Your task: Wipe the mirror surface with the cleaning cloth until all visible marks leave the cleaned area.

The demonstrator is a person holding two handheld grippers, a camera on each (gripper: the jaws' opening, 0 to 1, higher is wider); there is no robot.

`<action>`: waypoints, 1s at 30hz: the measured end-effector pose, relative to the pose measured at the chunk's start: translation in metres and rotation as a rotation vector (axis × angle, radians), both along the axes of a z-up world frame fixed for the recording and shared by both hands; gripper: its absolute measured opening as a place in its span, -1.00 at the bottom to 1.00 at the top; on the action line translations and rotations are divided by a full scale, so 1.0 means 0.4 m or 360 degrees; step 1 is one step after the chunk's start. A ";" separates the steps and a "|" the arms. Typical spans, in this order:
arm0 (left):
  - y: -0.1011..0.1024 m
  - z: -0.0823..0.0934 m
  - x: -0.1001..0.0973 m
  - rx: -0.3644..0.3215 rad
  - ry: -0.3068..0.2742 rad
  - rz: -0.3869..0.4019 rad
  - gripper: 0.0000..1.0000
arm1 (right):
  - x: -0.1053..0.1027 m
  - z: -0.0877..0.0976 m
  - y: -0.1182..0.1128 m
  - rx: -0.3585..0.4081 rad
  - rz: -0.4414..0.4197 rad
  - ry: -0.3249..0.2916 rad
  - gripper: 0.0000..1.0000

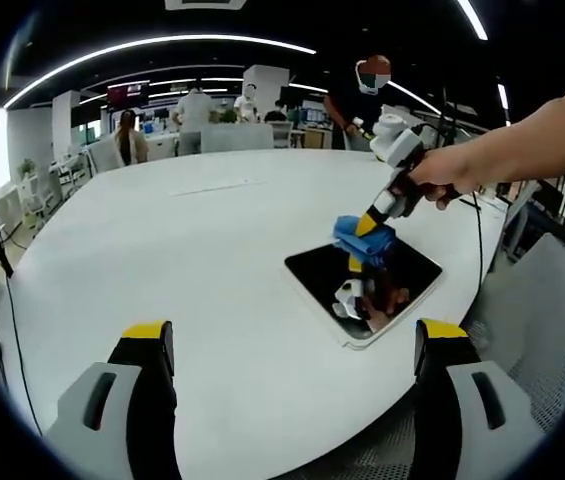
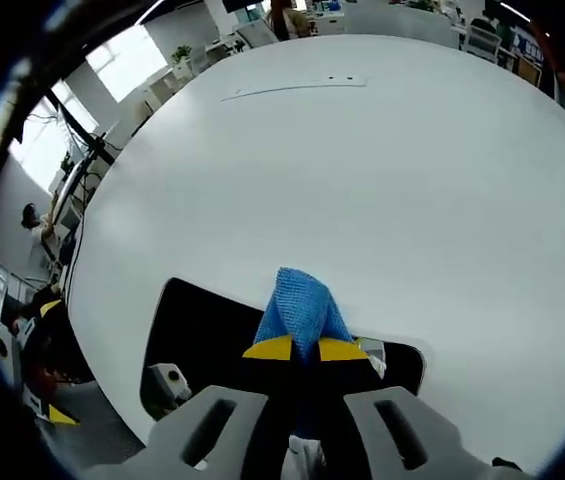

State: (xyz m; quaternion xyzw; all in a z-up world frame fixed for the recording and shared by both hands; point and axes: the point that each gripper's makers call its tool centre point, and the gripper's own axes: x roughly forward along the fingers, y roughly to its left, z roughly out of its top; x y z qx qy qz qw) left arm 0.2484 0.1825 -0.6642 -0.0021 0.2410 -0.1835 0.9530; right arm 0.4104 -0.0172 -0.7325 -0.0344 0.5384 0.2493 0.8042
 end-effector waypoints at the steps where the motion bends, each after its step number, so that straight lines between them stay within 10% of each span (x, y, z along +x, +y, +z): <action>1: 0.000 0.000 0.000 0.0004 0.0000 -0.0001 0.98 | 0.003 -0.002 -0.002 -0.0002 -0.0001 -0.0001 -0.99; 30: 0.002 -0.004 -0.001 0.0012 0.0002 -0.0006 0.98 | -0.025 0.003 -0.030 -0.0070 -0.0057 -0.0029 -0.98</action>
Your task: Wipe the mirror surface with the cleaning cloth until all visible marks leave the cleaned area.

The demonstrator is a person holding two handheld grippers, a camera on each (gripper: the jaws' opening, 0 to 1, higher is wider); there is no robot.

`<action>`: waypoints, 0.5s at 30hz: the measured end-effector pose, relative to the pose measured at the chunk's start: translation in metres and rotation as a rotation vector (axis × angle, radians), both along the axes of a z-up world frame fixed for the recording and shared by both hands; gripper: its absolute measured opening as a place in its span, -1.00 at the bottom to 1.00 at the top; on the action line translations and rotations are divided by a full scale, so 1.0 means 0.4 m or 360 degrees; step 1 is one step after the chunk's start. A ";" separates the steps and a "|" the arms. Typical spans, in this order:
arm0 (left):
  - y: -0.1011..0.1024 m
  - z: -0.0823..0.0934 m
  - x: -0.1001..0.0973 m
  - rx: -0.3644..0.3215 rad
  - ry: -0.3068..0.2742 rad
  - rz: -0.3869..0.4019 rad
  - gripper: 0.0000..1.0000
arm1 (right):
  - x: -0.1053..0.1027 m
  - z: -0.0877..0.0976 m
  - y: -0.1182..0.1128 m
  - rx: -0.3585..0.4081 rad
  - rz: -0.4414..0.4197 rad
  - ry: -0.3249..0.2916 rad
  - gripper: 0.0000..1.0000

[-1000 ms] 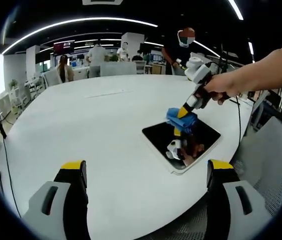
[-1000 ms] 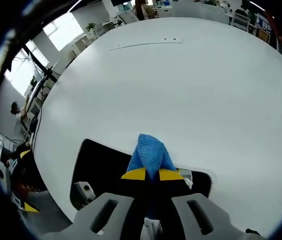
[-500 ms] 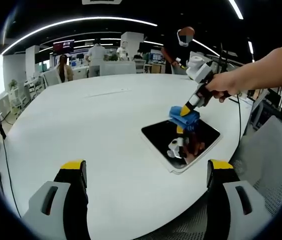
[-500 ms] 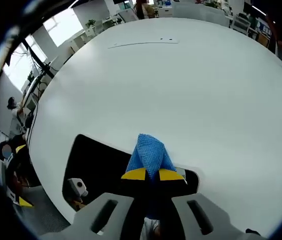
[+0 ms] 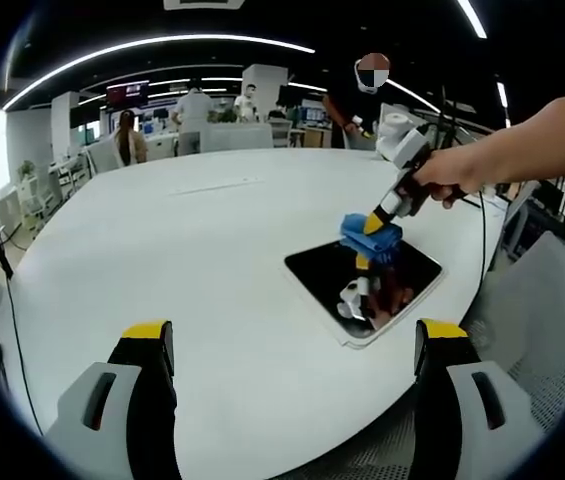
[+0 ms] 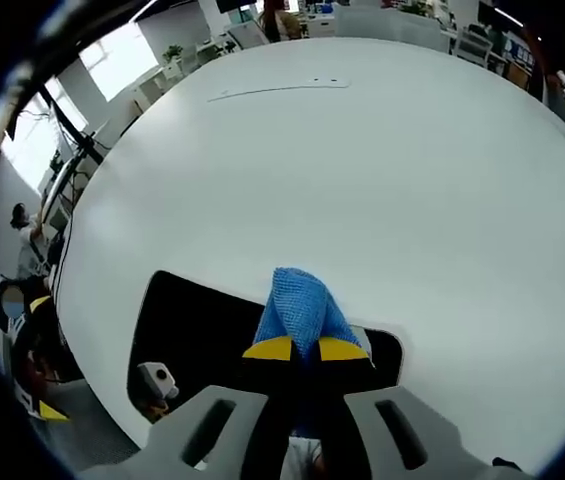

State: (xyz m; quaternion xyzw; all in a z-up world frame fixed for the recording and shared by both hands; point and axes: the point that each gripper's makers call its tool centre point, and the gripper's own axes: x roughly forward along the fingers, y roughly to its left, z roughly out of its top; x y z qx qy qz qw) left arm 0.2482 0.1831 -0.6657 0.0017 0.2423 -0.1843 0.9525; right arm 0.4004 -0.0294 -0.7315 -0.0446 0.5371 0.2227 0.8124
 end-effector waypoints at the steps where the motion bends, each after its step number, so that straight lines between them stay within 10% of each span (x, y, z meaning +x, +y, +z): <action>1: 0.000 0.000 -0.001 0.0003 0.0000 0.0001 0.98 | -0.003 0.000 -0.001 0.0001 -0.0001 0.0005 -0.98; 15: -0.012 0.009 -0.004 -0.0008 -0.0016 -0.0023 0.98 | -0.054 -0.005 -0.015 0.0034 -0.0011 -0.0011 -0.98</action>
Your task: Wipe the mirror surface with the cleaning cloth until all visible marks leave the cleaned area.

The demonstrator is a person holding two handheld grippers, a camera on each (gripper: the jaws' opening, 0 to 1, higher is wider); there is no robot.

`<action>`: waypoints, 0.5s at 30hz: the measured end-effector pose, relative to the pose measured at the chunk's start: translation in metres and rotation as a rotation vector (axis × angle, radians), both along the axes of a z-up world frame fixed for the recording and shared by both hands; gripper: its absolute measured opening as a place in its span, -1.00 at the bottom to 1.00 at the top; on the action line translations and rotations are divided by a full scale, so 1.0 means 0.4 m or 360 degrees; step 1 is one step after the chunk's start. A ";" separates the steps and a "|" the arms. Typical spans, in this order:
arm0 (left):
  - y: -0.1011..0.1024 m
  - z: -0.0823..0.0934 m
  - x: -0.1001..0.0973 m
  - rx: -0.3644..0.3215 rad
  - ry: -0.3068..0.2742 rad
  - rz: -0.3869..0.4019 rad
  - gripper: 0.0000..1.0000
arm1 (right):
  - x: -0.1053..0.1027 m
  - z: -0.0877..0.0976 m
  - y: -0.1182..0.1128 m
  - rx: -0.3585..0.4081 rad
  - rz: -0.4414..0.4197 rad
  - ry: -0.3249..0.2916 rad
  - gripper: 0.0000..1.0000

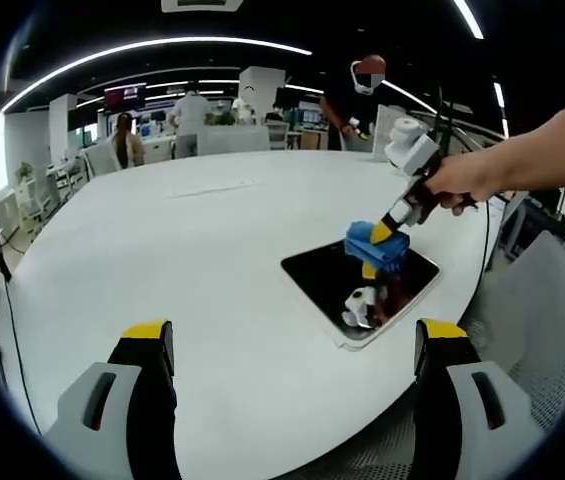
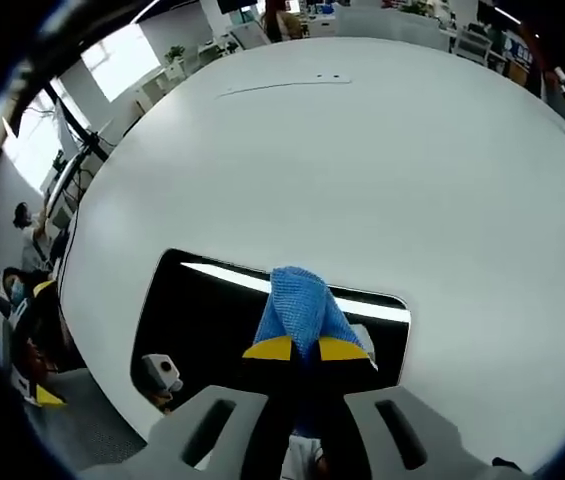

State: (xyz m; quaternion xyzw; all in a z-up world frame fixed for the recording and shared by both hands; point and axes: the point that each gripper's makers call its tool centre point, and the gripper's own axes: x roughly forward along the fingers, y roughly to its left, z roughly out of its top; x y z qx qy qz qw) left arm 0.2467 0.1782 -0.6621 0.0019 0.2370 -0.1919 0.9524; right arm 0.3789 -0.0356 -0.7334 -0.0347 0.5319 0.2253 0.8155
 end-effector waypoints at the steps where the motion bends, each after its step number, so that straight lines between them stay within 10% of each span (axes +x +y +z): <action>1: 0.000 0.000 0.000 -0.0001 0.0003 0.0001 0.98 | -0.004 0.000 0.000 0.0003 -0.0006 0.0002 -0.98; 15: -0.005 0.006 -0.001 -0.0007 -0.0003 -0.0007 0.98 | -0.078 -0.010 -0.004 0.0023 0.0028 -0.0014 -0.98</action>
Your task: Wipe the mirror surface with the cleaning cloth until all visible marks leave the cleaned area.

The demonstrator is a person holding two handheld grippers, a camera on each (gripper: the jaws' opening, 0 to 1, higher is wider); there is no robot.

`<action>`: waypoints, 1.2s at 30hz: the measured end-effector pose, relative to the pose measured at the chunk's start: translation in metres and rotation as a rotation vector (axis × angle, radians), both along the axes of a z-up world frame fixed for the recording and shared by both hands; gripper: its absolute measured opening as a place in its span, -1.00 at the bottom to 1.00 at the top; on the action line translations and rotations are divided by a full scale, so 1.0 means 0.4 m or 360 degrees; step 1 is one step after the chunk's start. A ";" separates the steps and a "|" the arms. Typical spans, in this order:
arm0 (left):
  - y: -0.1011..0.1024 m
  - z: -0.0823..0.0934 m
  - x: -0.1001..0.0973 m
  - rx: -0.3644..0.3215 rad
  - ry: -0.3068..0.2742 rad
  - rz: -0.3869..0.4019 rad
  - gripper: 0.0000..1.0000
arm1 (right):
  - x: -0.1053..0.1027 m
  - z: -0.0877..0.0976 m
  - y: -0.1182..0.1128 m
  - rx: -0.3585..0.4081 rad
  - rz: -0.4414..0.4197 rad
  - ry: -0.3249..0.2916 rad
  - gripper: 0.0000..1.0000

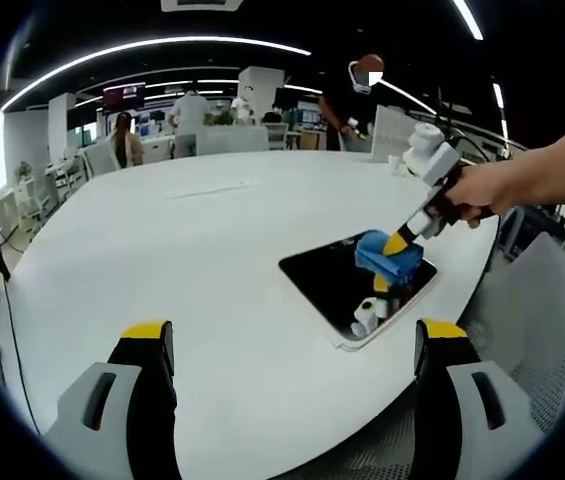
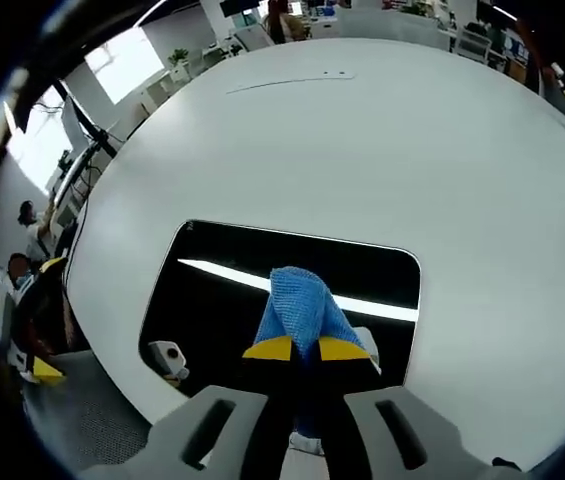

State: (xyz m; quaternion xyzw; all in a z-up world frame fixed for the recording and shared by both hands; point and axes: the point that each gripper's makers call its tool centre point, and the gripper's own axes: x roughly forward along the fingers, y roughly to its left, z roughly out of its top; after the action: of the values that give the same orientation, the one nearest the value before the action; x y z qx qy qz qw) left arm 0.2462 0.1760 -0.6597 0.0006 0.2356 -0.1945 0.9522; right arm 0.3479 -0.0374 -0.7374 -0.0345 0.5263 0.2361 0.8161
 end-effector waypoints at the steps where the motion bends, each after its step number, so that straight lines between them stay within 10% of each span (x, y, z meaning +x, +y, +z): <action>1: -0.002 0.003 0.001 -0.0004 -0.0013 -0.0005 0.98 | -0.007 0.003 -0.001 0.0003 -0.0003 -0.0004 -0.98; 36: 0.001 0.008 0.001 0.0002 -0.0027 0.0000 0.98 | -0.154 0.005 -0.023 0.0081 -0.0079 -0.0007 -0.97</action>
State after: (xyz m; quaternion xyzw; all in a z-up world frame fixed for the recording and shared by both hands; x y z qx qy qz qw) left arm 0.2467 0.1763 -0.6565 0.0027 0.2277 -0.1944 0.9541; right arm 0.2862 -0.0467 -0.7355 -0.0011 0.5190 0.2291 0.8235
